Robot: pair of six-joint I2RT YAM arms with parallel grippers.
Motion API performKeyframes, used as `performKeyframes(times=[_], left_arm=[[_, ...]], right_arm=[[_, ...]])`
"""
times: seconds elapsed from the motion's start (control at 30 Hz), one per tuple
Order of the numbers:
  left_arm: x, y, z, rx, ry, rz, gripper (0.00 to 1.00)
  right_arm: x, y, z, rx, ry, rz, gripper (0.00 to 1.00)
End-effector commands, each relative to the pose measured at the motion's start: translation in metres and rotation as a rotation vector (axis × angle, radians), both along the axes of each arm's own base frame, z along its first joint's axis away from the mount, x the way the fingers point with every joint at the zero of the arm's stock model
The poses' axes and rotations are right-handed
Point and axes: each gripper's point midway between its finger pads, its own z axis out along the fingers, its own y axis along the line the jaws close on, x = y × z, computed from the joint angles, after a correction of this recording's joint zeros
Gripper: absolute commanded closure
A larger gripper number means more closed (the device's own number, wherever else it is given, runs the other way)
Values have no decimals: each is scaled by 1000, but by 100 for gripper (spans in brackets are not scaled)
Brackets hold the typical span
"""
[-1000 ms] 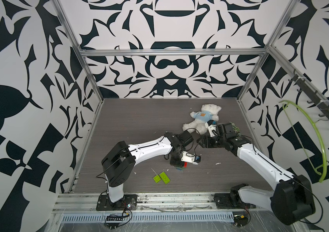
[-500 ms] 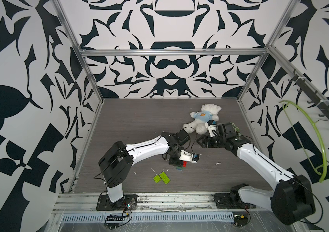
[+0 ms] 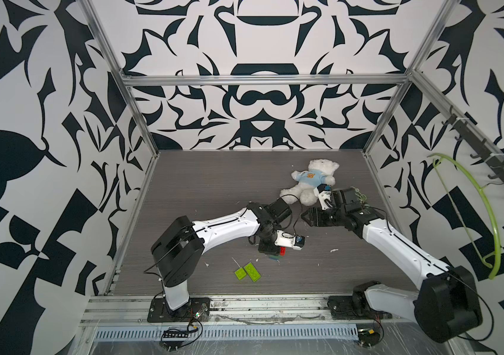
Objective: Assemble a carrot with lego
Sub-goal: Assemble the lego brick with the lego brick.
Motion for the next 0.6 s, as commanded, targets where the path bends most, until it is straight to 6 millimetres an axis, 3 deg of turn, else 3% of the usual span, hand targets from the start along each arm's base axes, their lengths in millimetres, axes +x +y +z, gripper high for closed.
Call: performKeyframes(times=[0.0,0.4,0.47,0.57], left_arm=[[-4,9,1,19,10,0,57],[-5,5,8,0,26,2,44],[-7,1,14,-23,38,5,35],[-7,-5,21,-57,41,9,32]], right_arm=[[3,0,7,8,-27,3,39],[3,0,8,11,-30,4,39],[3,1,7,10,-29,5,39],[3,1,7,12,-28,5,39]])
